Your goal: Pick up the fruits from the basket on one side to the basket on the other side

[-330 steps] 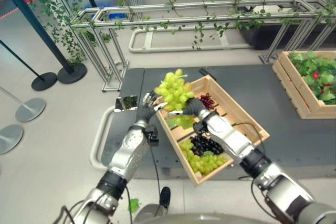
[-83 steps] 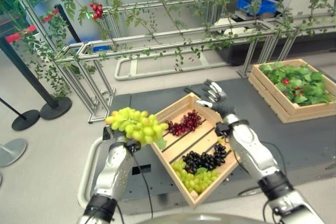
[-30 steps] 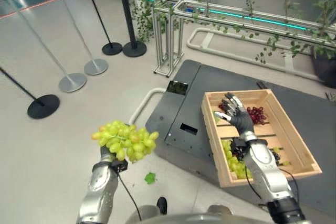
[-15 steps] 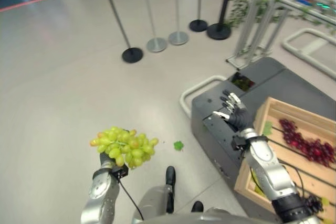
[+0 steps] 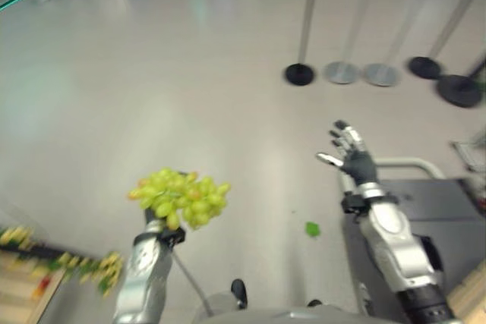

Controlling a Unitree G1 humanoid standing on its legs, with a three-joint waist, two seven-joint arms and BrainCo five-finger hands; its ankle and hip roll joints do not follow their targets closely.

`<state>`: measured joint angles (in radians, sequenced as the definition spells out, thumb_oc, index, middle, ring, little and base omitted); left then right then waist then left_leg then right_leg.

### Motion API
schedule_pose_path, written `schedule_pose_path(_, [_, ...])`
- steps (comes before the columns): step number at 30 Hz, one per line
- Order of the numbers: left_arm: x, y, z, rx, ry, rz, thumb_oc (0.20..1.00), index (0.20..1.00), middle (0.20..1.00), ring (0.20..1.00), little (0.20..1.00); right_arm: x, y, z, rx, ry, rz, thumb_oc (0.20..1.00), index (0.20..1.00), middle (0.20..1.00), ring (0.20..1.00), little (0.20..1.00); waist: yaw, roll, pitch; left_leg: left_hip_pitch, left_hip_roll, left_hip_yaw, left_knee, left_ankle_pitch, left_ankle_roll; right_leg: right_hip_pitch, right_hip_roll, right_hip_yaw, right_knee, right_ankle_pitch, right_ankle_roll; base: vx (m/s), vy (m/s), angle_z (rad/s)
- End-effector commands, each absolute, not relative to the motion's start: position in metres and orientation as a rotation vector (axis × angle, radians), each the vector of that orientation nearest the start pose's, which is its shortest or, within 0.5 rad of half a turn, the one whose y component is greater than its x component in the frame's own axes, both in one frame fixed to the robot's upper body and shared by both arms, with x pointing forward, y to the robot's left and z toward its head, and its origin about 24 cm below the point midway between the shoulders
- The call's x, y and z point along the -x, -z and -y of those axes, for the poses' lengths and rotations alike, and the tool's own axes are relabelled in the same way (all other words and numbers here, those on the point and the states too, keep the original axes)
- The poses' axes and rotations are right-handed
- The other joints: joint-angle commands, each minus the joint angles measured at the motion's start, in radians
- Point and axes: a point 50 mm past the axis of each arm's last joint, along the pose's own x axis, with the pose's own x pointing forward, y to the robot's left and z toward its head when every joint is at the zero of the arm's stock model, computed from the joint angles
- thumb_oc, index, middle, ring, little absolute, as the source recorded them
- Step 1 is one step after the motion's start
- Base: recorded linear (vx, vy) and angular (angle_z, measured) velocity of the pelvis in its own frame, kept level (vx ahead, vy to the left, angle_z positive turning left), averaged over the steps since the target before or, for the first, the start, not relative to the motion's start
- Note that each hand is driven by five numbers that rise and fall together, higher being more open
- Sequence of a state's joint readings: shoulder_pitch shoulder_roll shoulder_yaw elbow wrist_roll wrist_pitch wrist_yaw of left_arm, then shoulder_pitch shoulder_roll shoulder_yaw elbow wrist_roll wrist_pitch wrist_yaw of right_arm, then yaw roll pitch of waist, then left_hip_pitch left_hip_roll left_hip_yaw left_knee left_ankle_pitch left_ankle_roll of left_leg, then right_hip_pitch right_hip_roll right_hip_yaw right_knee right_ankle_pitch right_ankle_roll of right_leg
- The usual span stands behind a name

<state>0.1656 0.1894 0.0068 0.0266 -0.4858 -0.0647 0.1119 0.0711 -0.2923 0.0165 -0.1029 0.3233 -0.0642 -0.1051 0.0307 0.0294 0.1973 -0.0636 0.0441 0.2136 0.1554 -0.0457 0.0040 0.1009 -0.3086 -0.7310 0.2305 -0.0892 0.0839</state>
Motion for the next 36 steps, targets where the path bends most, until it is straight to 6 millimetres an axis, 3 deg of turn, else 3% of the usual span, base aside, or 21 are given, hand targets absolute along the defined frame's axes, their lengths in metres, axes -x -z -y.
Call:
schedule_pose_path(1, [-0.213, -0.050, -0.223, 0.147, -0.184, 0.065, 0.200, 0.200, 0.200, 0.200, 0.200, -0.252, -0.085, 0.190, -0.034, 0.032, 0.218, 1.000, 1.000, 1.000, 1.000, 1.000, 0.044, -0.029, -0.035, 0.124, 0.121, -0.113, -0.117, -0.090, -0.125, -0.055, -0.053, -0.003, -0.145, 0.126, 0.105, -0.12, 0.348, 0.93])
schedule_pose_path(3, [-0.213, -0.053, -0.224, 0.130, -0.179, 0.075, 0.200, 0.200, 0.200, 0.200, 0.200, -0.252, -0.084, 0.188, -0.039, 0.030, 0.209, 1.000, 1.000, 1.000, 1.000, 1.000, 0.052, -0.043, -0.029, 0.130, 0.102, -0.131, -0.127, -0.090, -0.110, -0.051, -0.075, -0.003, -0.122, 0.135, 0.115, -0.07, 0.246, 0.71])
schedule_pose_path(5, [-0.213, -0.058, -0.229, 0.088, -0.202, 0.096, 0.200, 0.200, 0.200, 0.200, 0.200, -0.256, -0.081, 0.176, -0.062, -0.004, 0.198, 1.000, 1.000, 1.000, 1.000, 1.000, 0.080, -0.055, -0.014, 0.147, 0.050, -0.186, -0.167, -0.089, -0.070, -0.059, -0.143, 0.024, -0.041, 0.190, 0.153, -0.10, 0.419, 0.43])
schedule_pose_path(7, [-0.213, -0.058, -0.229, 0.086, -0.202, 0.092, 0.200, 0.200, 0.200, 0.200, 0.200, -0.257, -0.079, 0.174, -0.062, -0.005, 0.187, 1.000, 1.000, 1.000, 1.000, 1.000, 0.071, -0.068, -0.001, 0.137, 0.020, -0.210, -0.172, -0.063, -0.049, -0.086, -0.155, 0.078, 0.005, 0.201, 0.136, -0.12, 0.270, 0.78])
schedule_pose_path(8, [-0.215, -0.058, -0.229, 0.083, -0.194, 0.095, 0.200, 0.200, 0.200, 0.200, 0.200, -0.258, -0.080, 0.174, -0.060, -0.005, 0.188, 1.000, 1.000, 1.000, 1.000, 1.000, 0.045, -0.071, 0.002, 0.131, 0.012, -0.244, -0.183, -0.047, -0.041, -0.130, -0.100, 0.219, 0.032, 0.185, 0.122, -0.07, 0.204, 0.77])
schedule_pose_path(10, [-0.221, -0.064, -0.226, 0.074, -0.171, 0.122, 0.200, 0.200, 0.200, 0.200, 0.200, -0.259, -0.083, 0.176, -0.086, 0.006, 0.206, 1.000, 1.000, 1.000, 1.000, 1.000, 0.017, -0.059, 0.014, 0.137, -0.008, -0.324, -0.202, -0.023, -0.025, -0.193, 0.094, 0.437, 0.046, 0.072, 0.086, 0.00, 0.287, 1.02])
schedule_pose_path(13, [-0.223, -0.071, -0.225, 0.057, -0.149, 0.150, 0.200, 0.200, 0.200, 0.200, 0.200, -0.258, -0.082, 0.181, -0.093, 0.023, 0.206, 1.000, 1.000, 1.000, 1.000, 1.000, 0.021, -0.057, 0.019, 0.128, -0.036, -0.446, -0.223, 0.011, -0.019, -0.242, 0.166, 0.440, 0.008, 0.032, 0.043, 0.12, 0.118, 1.03])
schedule_pose_path(14, [-0.225, -0.072, -0.224, 0.059, -0.130, 0.151, 0.200, 0.200, 0.200, 0.200, 0.200, -0.257, -0.084, 0.186, -0.076, 0.030, 0.214, 1.000, 1.000, 1.000, 1.000, 1.000, 0.006, -0.070, 0.020, 0.125, -0.070, -0.516, -0.221, 0.020, -0.012, -0.264, 0.238, 0.485, -0.047, 0.029, 0.027, 0.13, 0.043, 1.32])
schedule_pose_path(15, [-0.225, -0.072, -0.224, 0.059, -0.129, 0.151, 0.200, 0.200, 0.200, 0.200, 0.200, -0.257, -0.084, 0.186, -0.076, 0.030, 0.215, 1.000, 1.000, 1.000, 1.000, 1.000, 0.003, -0.071, 0.019, 0.120, -0.073, -0.519, -0.220, 0.024, -0.012, -0.264, 0.236, 0.482, -0.054, 0.036, 0.027, 0.18, 0.076, 1.83])
schedule_pose_path(16, [-0.225, -0.071, -0.223, 0.066, -0.119, 0.151, 0.200, 0.200, 0.200, 0.200, 0.200, -0.256, -0.085, 0.187, -0.067, 0.030, 0.220, 1.000, 1.000, 1.000, 1.000, 1.000, -0.011, -0.075, 0.018, 0.120, -0.103, -0.564, -0.210, 0.023, -0.003, -0.281, 0.277, 0.537, -0.087, 0.041, 0.023, 0.24, 0.185, 2.22])
schedule_pose_path(17, [-0.223, -0.067, -0.222, 0.085, -0.117, 0.140, 0.200, 0.200, 0.200, 0.200, 0.200, -0.255, -0.085, 0.186, -0.068, 0.007, 0.221, 1.000, 1.000, 1.000, 1.000, 1.000, -0.010, -0.081, 0.016, 0.119, -0.180, -0.629, -0.166, 0.014, 0.011, -0.258, 0.310, 0.609, -0.119, 0.052, 0.015, 0.28, 0.218, 2.33])
schedule_pose_path(21, [-0.211, -0.056, -0.223, 0.144, -0.149, 0.107, 0.200, 0.200, 0.200, 0.200, 0.200, -0.253, -0.080, 0.183, -0.056, -0.032, 0.194, 1.000, 1.000, 1.000, 1.000, 1.000, 0.007, -0.064, 0.007, 0.114, -0.247, -0.662, -0.112, -0.019, 0.026, -0.203, 0.297, 0.641, -0.186, 0.062, 0.002, 0.19, 0.107, 1.55])
schedule_pose_path(24, [-0.198, -0.047, -0.227, 0.260, -0.207, 0.093, 0.200, 0.200, 0.200, 0.200, 0.200, -0.256, -0.084, 0.177, -0.059, -0.075, 0.212, 1.000, 1.000, 1.000, 1.000, 1.000, 0.073, -0.019, 0.001, 0.053, -0.320, -0.600, 0.074, -0.052, -0.042, -0.107, 0.273, 0.566, -0.262, 0.051, -0.014, 0.19, 0.057, 0.48])
schedule_pose_path(25, [-0.200, -0.046, -0.225, 0.282, -0.204, 0.090, 0.200, 0.200, 0.200, 0.200, 0.200, -0.257, -0.085, 0.180, -0.051, -0.068, 0.214, 1.000, 1.000, 1.000, 1.000, 1.000, 0.073, -0.010, 0.011, 0.013, -0.338, -0.547, 0.169, -0.025, -0.080, -0.092, 0.262, 0.537, -0.263, 0.046, -0.018, 0.05, 0.044, 0.18])
schedule_pose_path(26, [-0.200, -0.046, -0.224, 0.283, -0.204, 0.092, 0.200, 0.200, 0.200, 0.200, 0.200, -0.257, -0.085, 0.180, -0.050, -0.068, 0.216, 1.000, 1.000, 1.000, 1.000, 1.000, 0.070, -0.011, 0.009, 0.005, -0.342, -0.548, 0.171, -0.019, -0.080, -0.097, 0.259, 0.535, -0.263, 0.050, -0.016, 0.04, 0.007, 0.68])
schedule_pose_path(27, [-0.197, -0.045, -0.228, 0.300, -0.231, 0.082, 0.200, 0.200, 0.200, 0.200, 0.200, -0.257, -0.086, 0.182, -0.051, -0.052, 0.218, 1.000, 1.000, 1.000, 1.000, 1.000, 0.074, 0.006, 0.015, -0.053, -0.287, -0.392, 0.212, -0.015, -0.122, -0.059, 0.257, 0.474, -0.272, 0.013, -0.029, 0.04, -0.015, 0.99])
schedule_pose_path(29, [-0.197, -0.045, -0.231, 0.294, -0.240, 0.077, 0.200, 0.200, 0.200, 0.200, 0.200, -0.255, -0.086, 0.185, -0.057, -0.026, 0.218, 1.000, 1.000, 1.000, 1.000, 1.000, 0.077, -0.015, 0.011, -0.084, -0.187, -0.288, 0.211, -0.088, -0.089, -0.023, 0.218, 0.420, -0.310, 0.014, -0.012, 0.10, 0.010, 1.04])
schedule_pose_path(31, [-0.194, -0.047, -0.231, 0.284, -0.241, 0.088, 0.200, 0.200, 0.200, 0.200, 0.200, -0.255, -0.084, 0.185, -0.062, -0.022, 0.212, 1.000, 1.000, 1.000, 1.000, 1.000, 0.095, -0.031, -0.005, -0.083, -0.130, -0.305, 0.107, -0.078, -0.076, -0.007, 0.192, 0.389, -0.318, 0.022, 0.008, 0.12, 0.140, 0.72])
schedule_pose_path(34, [-0.198, -0.053, -0.233, 0.280, -0.261, 0.113, 0.200, 0.200, 0.200, 0.200, 0.200, -0.258, -0.084, 0.185, -0.050, -0.009, 0.211, 1.000, 1.000, 1.000, 1.000, 1.000, 0.096, -0.043, 0.004, -0.111, 0.038, -0.291, -0.036, 0.018, -0.105, -0.005, 0.152, 0.355, -0.309, 0.017, 0.034, 0.07, 0.185, 0.51])
schedule_pose_path(35, [-0.199, -0.053, -0.233, 0.280, -0.262, 0.113, 0.200, 0.200, 0.200, 0.200, 0.200, -0.258, -0.084, 0.185, -0.050, -0.010, 0.212, 1.000, 1.000, 1.000, 1.000, 1.000, 0.096, -0.042, 0.004, -0.107, 0.041, -0.290, -0.045, 0.021, -0.108, -0.006, 0.155, 0.355, -0.308, 0.015, 0.033, 0.10, 0.224, 0.42])
schedule_pose_path(36, [-0.201, -0.056, -0.233, 0.278, -0.269, 0.128, 0.200, 0.200, 0.200, 0.200, 0.200, -0.257, -0.087, 0.189, -0.023, -0.003, 0.221, 1.000, 1.000, 1.000, 1.000, 1.000, 0.089, -0.043, 0.012, -0.147, 0.130, -0.226, -0.077, 0.075, -0.131, 0.012, 0.136, 0.335, -0.307, 0.002, 0.048, 0.14, 0.236, 0.37])
